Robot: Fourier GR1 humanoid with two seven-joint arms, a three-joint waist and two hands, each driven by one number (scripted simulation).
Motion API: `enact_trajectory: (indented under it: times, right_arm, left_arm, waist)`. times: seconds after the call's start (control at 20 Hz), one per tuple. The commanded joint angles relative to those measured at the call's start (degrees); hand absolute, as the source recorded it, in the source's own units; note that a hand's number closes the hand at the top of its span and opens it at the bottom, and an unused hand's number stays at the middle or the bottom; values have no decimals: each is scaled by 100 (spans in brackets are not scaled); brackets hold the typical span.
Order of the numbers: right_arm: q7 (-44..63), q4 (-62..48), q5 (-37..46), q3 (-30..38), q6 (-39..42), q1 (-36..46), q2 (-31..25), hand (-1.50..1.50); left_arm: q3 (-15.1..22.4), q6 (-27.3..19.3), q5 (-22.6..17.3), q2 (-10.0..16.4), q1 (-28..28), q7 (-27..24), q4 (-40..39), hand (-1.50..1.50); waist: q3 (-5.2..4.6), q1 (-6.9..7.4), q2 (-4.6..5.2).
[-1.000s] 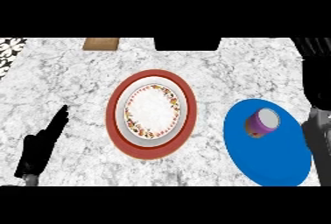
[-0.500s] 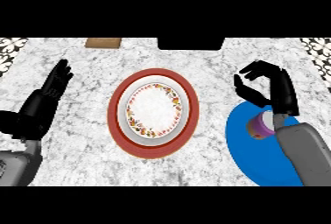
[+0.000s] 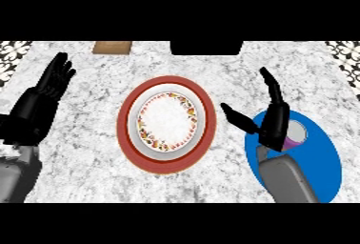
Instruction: Pick the can from the plate and place it in the plate
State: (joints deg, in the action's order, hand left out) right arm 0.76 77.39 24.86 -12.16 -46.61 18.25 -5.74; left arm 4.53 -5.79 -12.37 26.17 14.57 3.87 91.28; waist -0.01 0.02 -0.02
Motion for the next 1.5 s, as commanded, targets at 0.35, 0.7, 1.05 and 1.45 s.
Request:
enact_trajectory:
  times: [0.35,0.7,1.05,1.45]
  right_arm:
    - [3692,1124,2336,-189,1966,-108,-876,-150]
    - [5837,1519,2060,-364,4743,263,-1254,-150]
    - [7388,2061,1195,-86,6514,835,-1054,-150]
    - [7573,1608,1699,-83,6456,764,-1035,-150]
  left_arm:
    - [-244,37,38,46,20,101,-125,0]
    - [-242,83,12,43,-11,133,13,0]
    - [-176,188,33,-110,188,122,-187,0]
    - [-102,77,253,-321,86,16,-103,0]
  waist:
    - [-47,-286,-88]
    - [-40,-182,-88]
    - [-10,-94,-24]
    - [-7,9,3]
